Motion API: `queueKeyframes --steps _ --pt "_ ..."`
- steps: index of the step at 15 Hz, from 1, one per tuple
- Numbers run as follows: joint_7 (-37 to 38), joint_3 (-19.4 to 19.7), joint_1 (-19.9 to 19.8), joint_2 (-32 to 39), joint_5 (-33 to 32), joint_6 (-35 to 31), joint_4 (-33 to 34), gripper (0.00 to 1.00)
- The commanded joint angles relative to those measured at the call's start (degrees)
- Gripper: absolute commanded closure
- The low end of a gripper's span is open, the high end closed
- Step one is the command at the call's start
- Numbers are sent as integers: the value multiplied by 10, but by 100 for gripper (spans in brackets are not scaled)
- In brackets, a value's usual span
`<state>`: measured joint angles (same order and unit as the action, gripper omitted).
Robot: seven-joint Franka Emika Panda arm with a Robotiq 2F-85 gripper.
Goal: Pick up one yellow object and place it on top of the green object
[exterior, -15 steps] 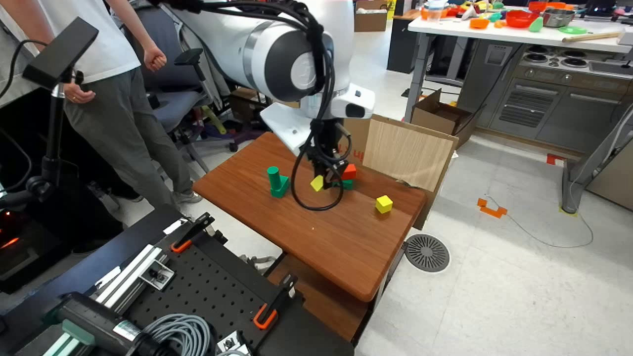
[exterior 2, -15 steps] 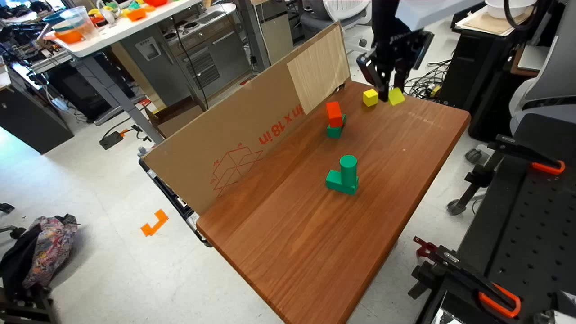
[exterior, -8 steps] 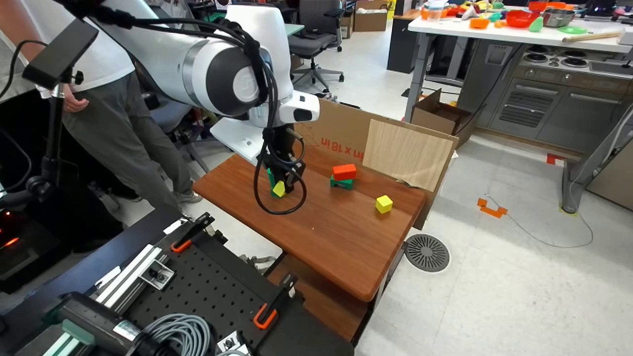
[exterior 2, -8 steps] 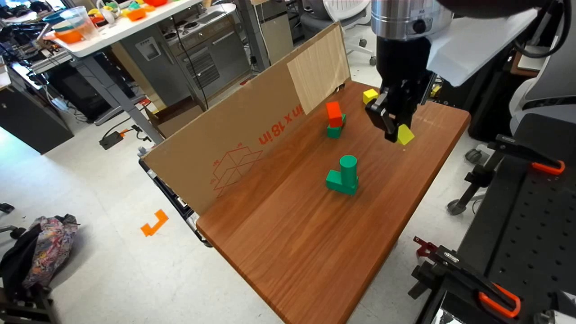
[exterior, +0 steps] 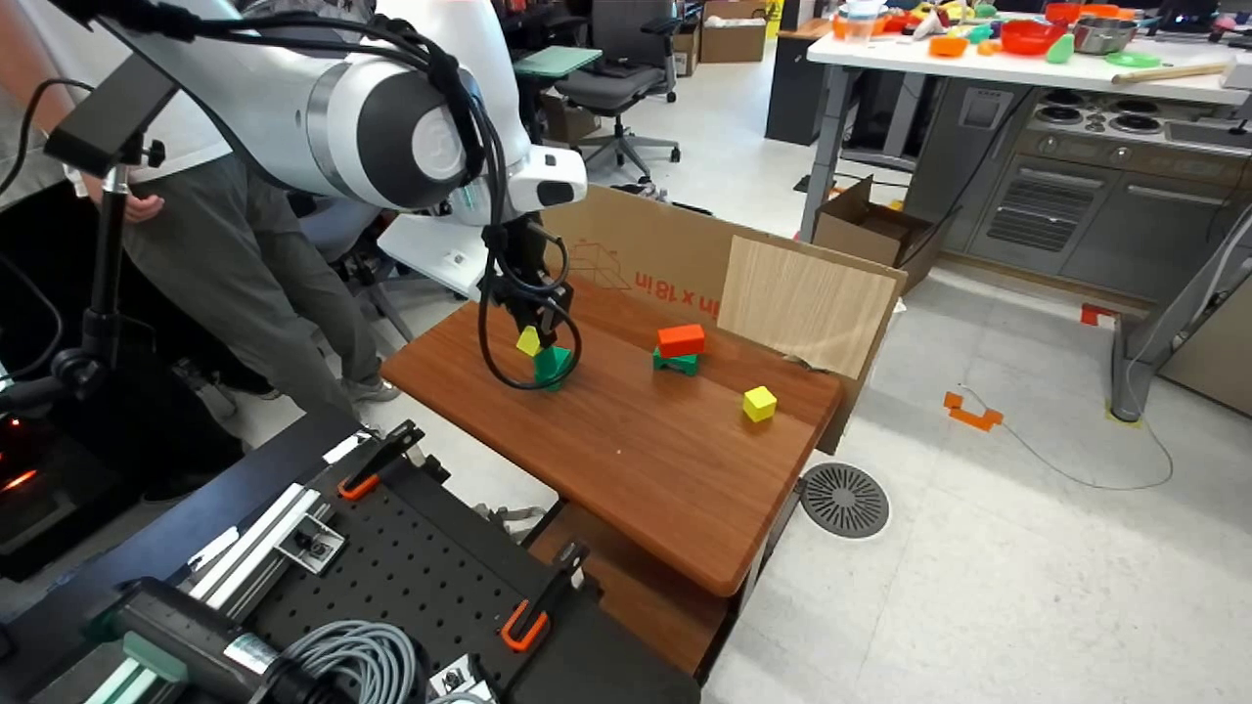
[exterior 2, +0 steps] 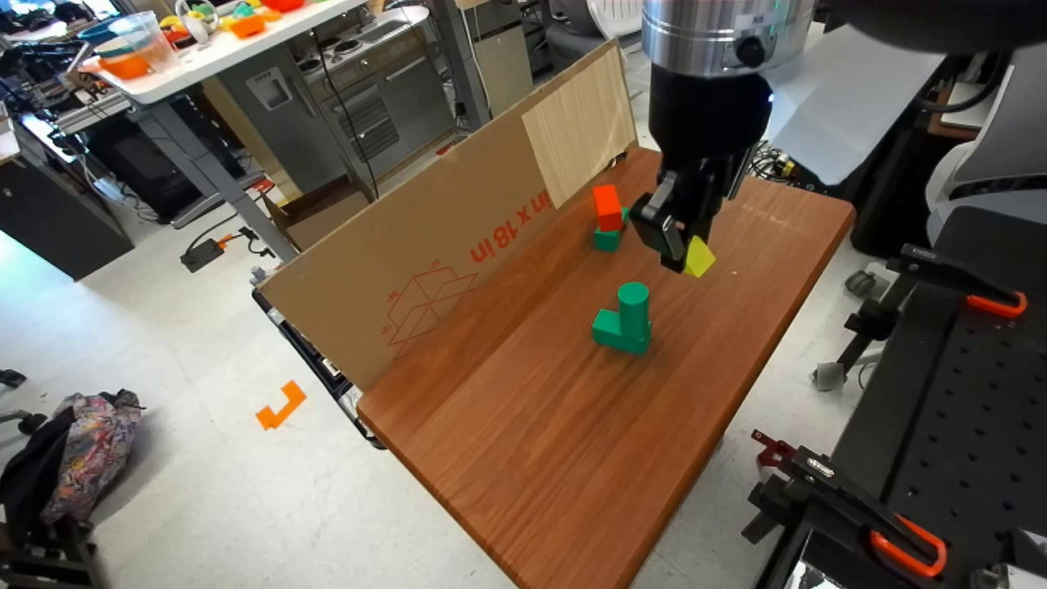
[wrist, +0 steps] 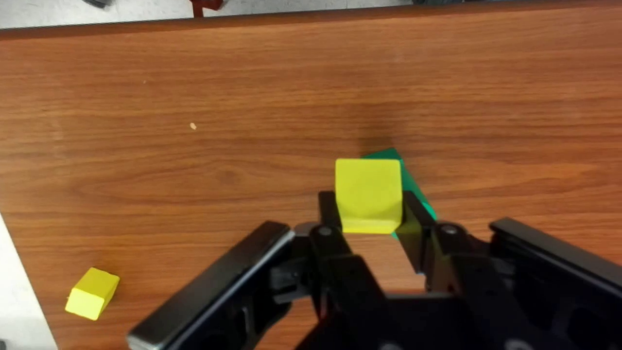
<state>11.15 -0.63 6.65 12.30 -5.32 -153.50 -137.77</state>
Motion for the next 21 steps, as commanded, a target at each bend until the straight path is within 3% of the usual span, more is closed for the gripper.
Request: queueKeyframes --steps 1,12,21 --pt "9 0 10 0 -25 -40 -12 91" --pt "39 15 44 35 -143 -37 28 91" --pt "41 20 63 92 -148 -27 83 91"
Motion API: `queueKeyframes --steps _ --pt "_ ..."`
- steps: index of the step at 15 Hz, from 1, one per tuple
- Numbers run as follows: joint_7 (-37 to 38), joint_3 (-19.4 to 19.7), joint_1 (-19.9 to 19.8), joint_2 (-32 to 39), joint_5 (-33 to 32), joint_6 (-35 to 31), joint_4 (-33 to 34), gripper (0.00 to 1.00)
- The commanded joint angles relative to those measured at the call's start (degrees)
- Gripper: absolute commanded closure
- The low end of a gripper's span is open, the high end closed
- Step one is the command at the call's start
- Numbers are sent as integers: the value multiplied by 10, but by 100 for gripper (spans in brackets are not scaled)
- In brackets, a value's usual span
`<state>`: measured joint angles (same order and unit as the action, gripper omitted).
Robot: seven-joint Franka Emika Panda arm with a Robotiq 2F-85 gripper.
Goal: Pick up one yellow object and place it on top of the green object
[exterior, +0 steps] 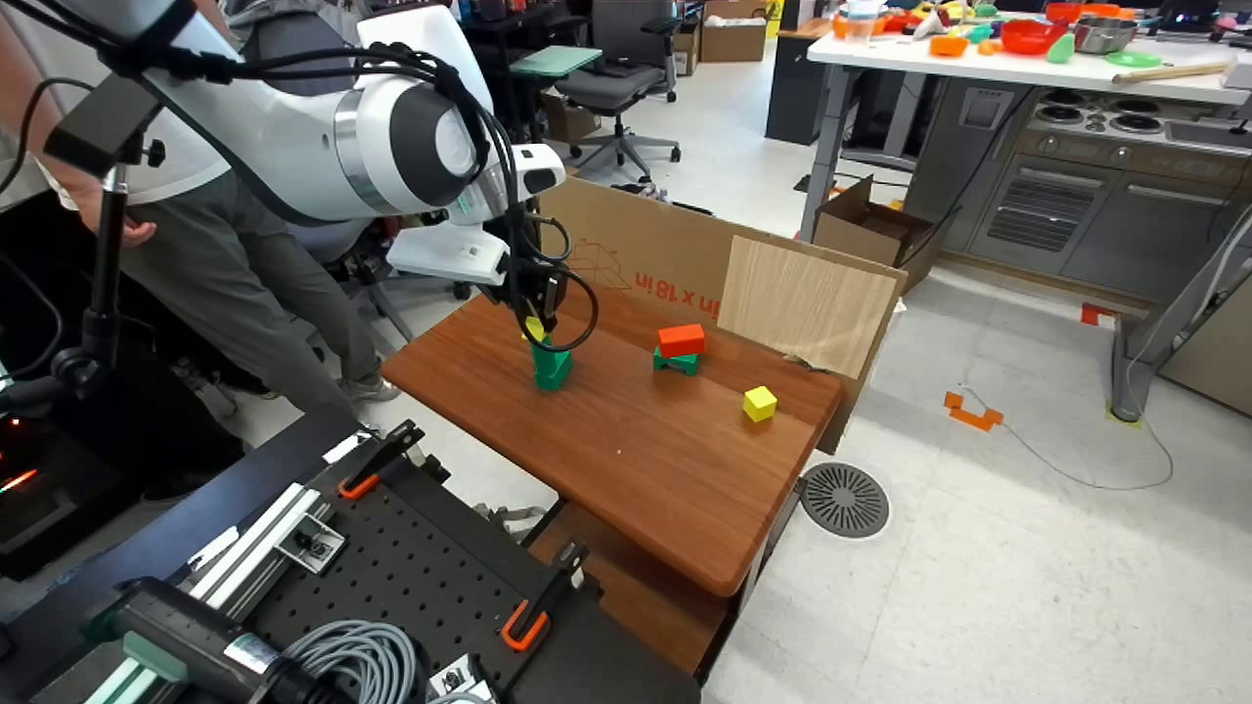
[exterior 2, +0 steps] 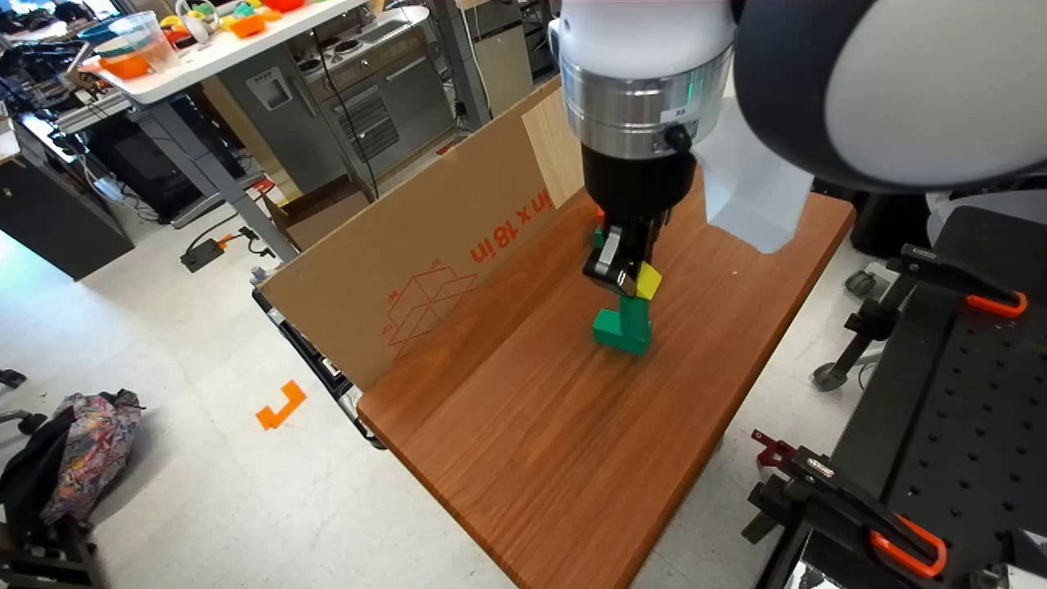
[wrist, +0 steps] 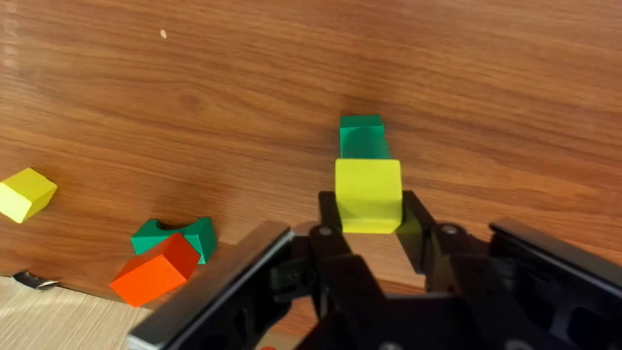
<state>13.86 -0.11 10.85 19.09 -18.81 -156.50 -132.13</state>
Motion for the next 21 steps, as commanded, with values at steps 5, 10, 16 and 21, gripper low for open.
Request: queueKeyframes --steps 5,10,16,21 --pt "20 19 34 40 -3 15 46 39" --pt "31 18 27 32 21 35 58 4" --pt "-37 7 -36 -42 114 157 44 0" --pt "-105 45 -95 -63 82 316 54 0"
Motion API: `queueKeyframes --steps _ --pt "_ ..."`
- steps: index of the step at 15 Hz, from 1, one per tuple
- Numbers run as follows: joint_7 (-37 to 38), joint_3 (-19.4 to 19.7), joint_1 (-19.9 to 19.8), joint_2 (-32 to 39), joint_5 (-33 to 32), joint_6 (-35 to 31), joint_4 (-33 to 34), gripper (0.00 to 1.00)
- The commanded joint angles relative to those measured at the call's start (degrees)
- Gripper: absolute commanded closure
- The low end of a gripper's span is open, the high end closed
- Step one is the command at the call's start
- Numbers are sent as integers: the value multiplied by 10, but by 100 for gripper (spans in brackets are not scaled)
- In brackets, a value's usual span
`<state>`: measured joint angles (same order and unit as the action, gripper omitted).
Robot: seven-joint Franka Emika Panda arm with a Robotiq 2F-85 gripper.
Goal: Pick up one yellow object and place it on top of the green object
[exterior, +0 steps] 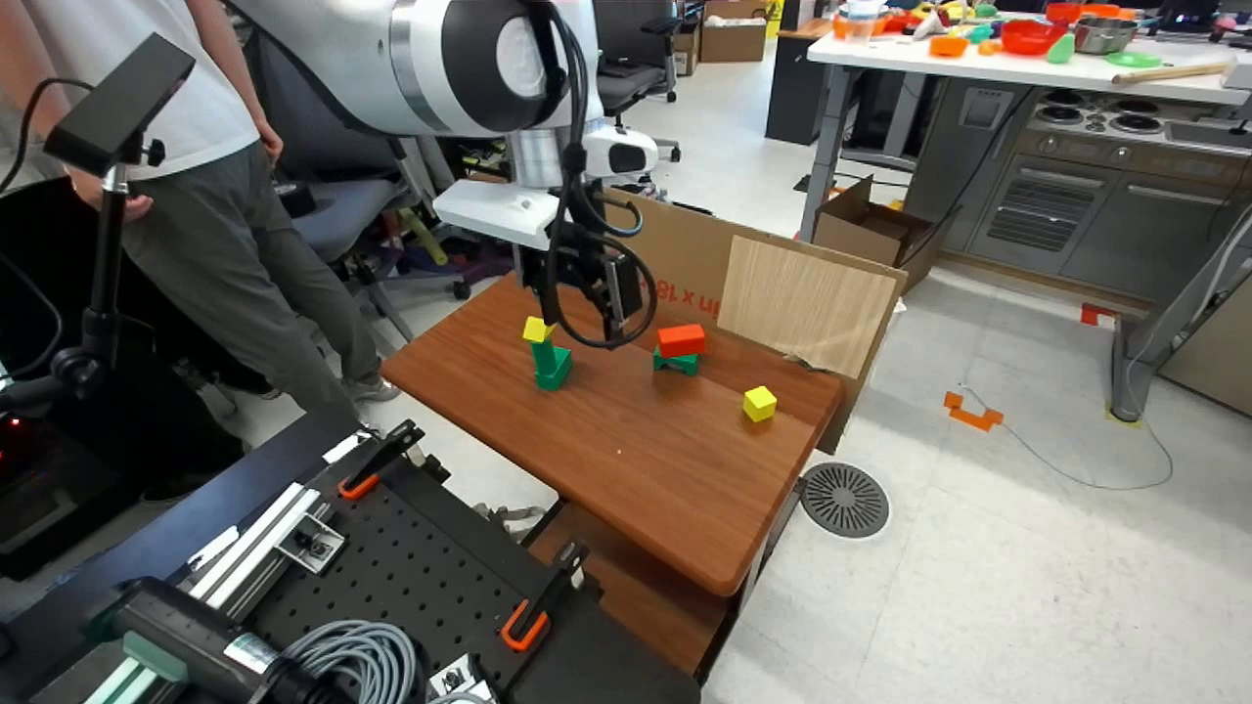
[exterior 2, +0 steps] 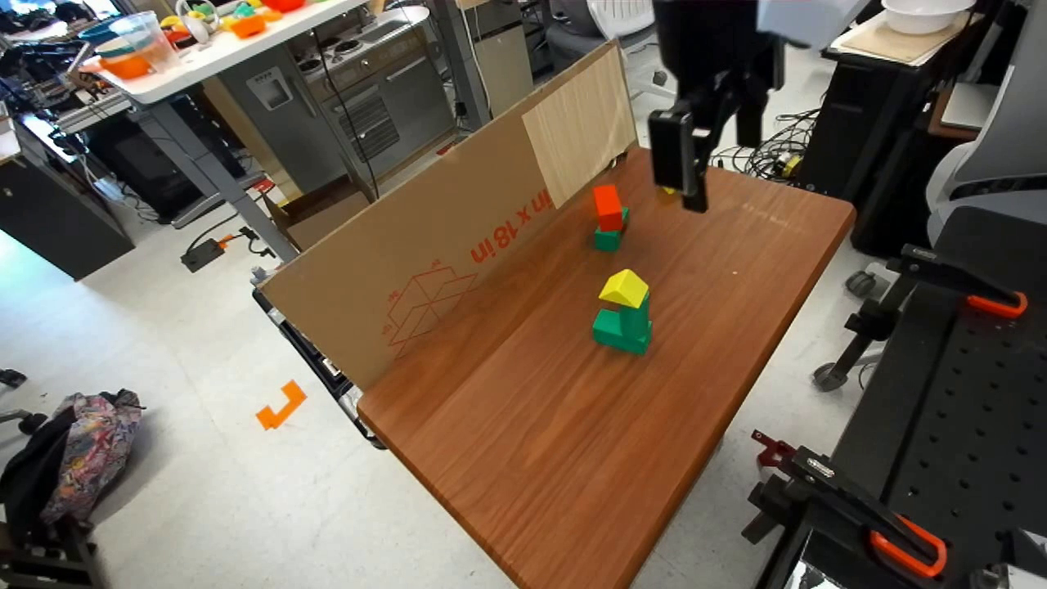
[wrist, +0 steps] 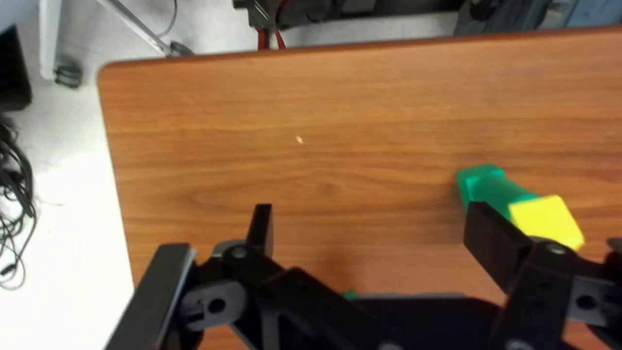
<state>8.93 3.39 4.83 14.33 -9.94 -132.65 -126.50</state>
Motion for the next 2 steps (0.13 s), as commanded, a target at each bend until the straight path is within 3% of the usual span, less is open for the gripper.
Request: queueKeyframes --steps 1,2 --pt "-19 -2 -21 -5 -2 34 1 0" --pt "-37 3 -33 -7 -2 53 1 0"
